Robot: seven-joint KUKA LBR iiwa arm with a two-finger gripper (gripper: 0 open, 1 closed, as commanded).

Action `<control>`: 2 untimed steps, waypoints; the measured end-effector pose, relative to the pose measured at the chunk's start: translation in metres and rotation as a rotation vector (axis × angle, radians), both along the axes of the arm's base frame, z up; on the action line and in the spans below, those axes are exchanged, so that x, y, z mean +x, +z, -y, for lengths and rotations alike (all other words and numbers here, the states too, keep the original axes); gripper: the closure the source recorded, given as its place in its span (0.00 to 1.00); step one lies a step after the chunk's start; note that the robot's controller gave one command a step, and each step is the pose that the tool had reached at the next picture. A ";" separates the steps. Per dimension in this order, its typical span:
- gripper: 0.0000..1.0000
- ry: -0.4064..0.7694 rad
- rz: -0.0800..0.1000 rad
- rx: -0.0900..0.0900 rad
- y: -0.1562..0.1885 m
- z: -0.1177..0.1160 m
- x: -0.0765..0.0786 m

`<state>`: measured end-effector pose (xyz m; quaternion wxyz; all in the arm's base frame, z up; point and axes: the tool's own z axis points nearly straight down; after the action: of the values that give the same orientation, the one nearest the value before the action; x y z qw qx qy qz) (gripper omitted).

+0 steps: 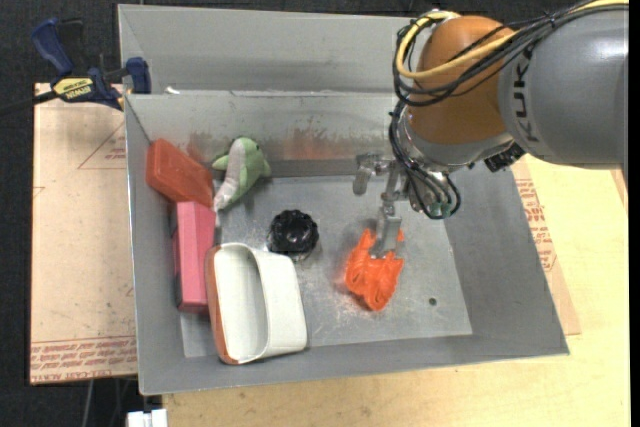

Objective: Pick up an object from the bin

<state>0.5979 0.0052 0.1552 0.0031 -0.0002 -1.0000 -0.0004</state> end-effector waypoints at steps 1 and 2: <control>0.00 0.000 0.008 0.000 0.005 0.000 0.002; 0.00 0.037 0.007 0.001 -0.067 0.010 -0.009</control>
Offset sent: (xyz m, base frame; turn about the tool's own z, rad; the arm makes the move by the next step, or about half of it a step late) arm -0.0131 -0.0134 -0.0852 -0.0468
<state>0.5890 -0.0051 0.0879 -0.0004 0.0184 -0.9998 -0.0006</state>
